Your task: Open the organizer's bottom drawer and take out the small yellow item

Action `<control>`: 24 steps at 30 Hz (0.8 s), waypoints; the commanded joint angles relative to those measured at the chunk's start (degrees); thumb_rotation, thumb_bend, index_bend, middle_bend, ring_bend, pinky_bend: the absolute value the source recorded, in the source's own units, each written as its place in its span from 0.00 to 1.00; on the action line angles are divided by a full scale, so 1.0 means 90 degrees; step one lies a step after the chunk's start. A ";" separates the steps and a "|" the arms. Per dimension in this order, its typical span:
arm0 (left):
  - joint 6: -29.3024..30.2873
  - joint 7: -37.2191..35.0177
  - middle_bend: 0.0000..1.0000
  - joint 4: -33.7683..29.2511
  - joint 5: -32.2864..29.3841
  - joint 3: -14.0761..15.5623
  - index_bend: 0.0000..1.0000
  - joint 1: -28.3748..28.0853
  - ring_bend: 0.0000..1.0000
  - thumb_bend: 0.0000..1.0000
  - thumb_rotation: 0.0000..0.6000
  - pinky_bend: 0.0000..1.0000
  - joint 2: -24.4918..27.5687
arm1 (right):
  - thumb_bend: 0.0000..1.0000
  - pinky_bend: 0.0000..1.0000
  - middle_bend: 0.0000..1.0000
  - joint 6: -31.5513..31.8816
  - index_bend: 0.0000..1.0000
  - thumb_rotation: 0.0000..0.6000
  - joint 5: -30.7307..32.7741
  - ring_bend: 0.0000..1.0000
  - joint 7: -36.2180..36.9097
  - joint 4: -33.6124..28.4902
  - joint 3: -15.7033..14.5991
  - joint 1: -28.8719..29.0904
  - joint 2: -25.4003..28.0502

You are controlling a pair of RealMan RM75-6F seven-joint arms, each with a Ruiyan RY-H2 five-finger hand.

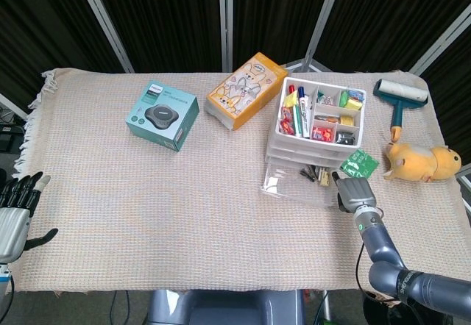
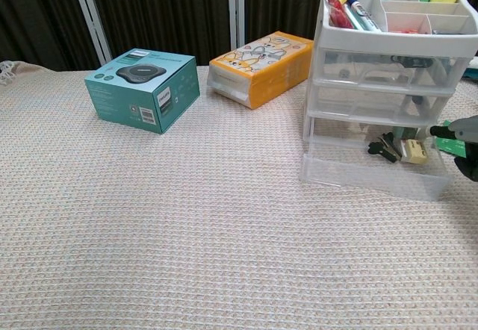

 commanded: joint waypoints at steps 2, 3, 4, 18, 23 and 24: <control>0.0000 -0.0001 0.00 -0.0002 0.0002 0.0001 0.00 -0.0001 0.00 0.16 1.00 0.00 0.0003 | 0.74 0.63 0.99 0.0018 0.09 1.00 -0.0050 1.00 0.0005 -0.0174 -0.0065 0.0023 0.0057; 0.0002 -0.0002 0.00 -0.0004 0.0006 0.0004 0.00 0.0001 0.00 0.16 1.00 0.00 0.0003 | 0.74 0.63 0.99 0.0040 0.10 1.00 -0.0071 1.00 0.0005 -0.0234 -0.0085 0.0023 0.0074; 0.0004 -0.0004 0.00 -0.0005 0.0009 0.0004 0.00 0.0001 0.00 0.16 1.00 0.00 0.0004 | 0.74 0.63 0.99 0.0066 0.10 1.00 -0.0103 1.00 0.0006 -0.0284 -0.0104 0.0022 0.0084; 0.0003 -0.0035 0.00 -0.0017 0.0018 0.0013 0.00 0.0001 0.00 0.16 1.00 0.00 0.0023 | 0.73 0.63 0.99 0.0299 0.12 1.00 -0.0475 1.00 0.0014 -0.0777 -0.0282 0.0025 0.0156; 0.0004 -0.0054 0.00 -0.0011 0.0011 0.0010 0.00 0.0003 0.00 0.16 1.00 0.00 0.0029 | 0.66 0.63 0.98 0.0391 0.08 1.00 -0.0612 0.99 0.0084 -0.0910 -0.0279 0.0011 0.0193; 0.0006 -0.0057 0.00 -0.0010 0.0012 0.0011 0.00 0.0004 0.00 0.16 1.00 0.00 0.0029 | 0.62 0.63 0.97 0.0422 0.08 1.00 -0.0664 0.99 0.0124 -0.0921 -0.0268 -0.0004 0.0198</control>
